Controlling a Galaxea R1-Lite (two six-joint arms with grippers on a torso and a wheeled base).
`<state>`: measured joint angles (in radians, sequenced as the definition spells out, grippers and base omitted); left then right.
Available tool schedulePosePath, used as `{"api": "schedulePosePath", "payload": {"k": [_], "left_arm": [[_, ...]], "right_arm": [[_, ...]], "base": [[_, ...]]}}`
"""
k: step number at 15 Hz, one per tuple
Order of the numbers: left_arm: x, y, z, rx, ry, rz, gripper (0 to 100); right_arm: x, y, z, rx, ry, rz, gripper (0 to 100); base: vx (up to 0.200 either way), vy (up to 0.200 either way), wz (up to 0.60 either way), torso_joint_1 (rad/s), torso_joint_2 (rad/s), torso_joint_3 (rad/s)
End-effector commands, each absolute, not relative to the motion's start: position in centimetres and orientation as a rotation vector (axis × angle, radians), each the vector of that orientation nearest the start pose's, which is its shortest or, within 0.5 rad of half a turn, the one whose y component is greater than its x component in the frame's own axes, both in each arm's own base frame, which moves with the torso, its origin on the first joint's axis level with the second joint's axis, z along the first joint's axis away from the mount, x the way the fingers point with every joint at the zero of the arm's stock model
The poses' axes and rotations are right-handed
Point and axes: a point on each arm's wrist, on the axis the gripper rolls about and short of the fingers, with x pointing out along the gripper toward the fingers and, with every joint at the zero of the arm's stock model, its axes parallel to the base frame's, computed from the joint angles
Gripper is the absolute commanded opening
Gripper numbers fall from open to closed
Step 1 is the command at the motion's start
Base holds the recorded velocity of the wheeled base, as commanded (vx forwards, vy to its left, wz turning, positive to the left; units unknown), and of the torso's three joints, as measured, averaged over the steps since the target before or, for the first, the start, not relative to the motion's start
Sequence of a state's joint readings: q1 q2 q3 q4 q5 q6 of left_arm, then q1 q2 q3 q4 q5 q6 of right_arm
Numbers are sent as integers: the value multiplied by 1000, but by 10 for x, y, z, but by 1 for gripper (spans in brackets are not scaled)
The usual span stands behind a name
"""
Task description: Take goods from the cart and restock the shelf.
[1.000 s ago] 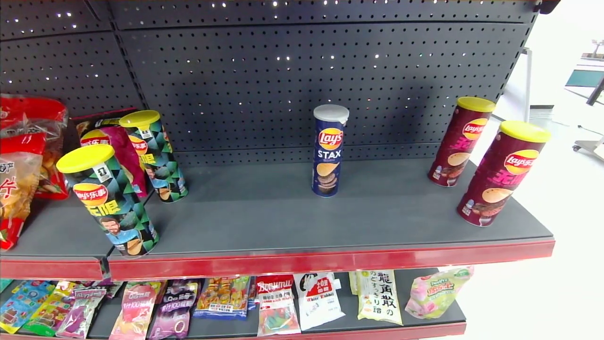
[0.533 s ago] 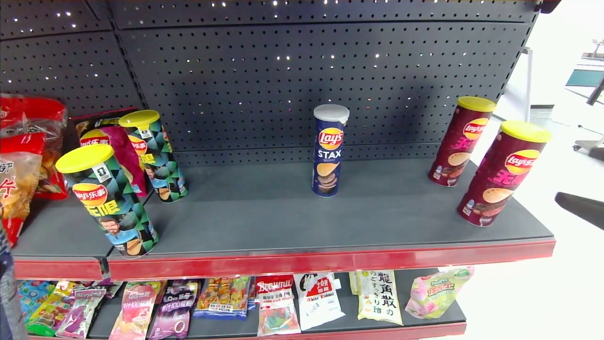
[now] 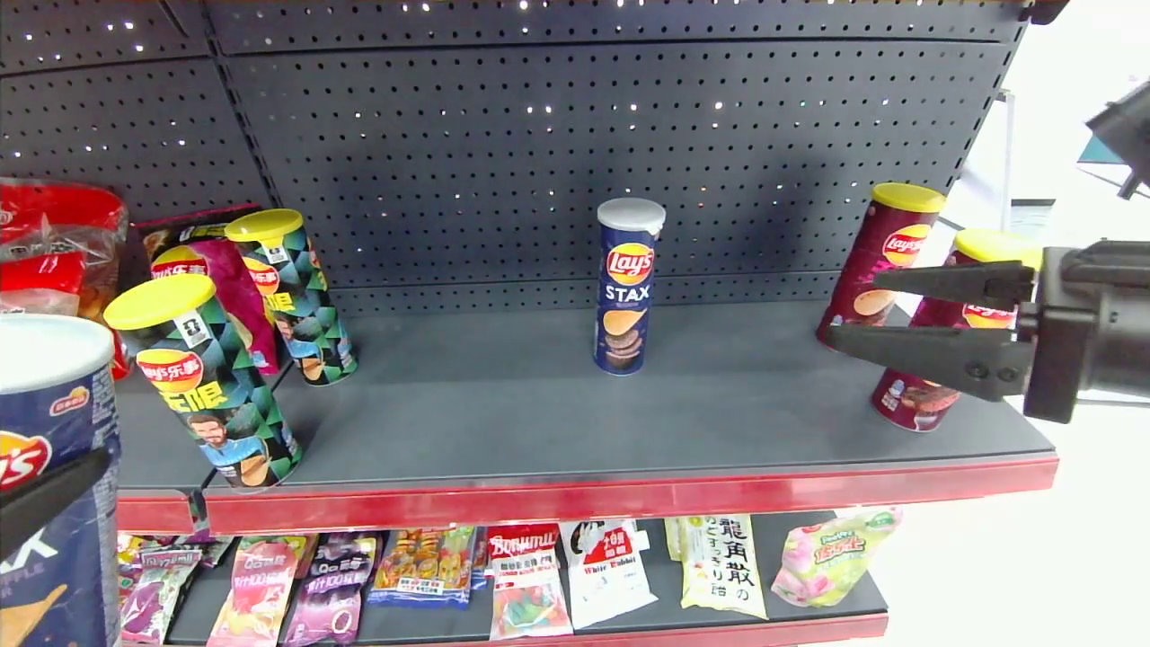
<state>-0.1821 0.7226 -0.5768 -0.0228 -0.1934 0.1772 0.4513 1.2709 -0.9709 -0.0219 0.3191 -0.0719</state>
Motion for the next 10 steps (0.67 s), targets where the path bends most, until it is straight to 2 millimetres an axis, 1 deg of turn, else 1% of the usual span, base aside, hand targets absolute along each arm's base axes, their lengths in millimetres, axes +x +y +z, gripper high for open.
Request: {"api": "schedulePosePath", "payload": {"k": [1,2,4,6,7,8,9,10], "left_arm": [[68,-17,236,169,95,-387,0],[72,-18,237,148,89,-385,0],[73,-18,239,129,83,-391,0],[73,-19,238,127,83,-408,0],[74,-19,238,127,85,-411,0],[74,-19,238,127,85,-411,0],[73,-19,238,125,83,-411,0],[73,-19,238,125,83,-411,0]], "right_arm": [[215,111,261,-91,307,769,100],[227,117,256,-91,293,752,100],[247,126,244,-92,295,738,100],[258,132,240,-88,303,737,100],[270,137,239,-78,306,732,100],[275,139,239,-74,299,726,100],[289,146,234,-68,273,722,100],[298,150,227,-68,271,722,100]], "base": [[0,0,0,0,0,0],[0,0,0,0,0,0],[0,0,0,0,0,0],[0,0,0,0,0,0],[0,0,0,0,0,0],[0,0,0,0,0,0],[0,0,0,0,0,0],[0,0,0,0,0,0]]}}
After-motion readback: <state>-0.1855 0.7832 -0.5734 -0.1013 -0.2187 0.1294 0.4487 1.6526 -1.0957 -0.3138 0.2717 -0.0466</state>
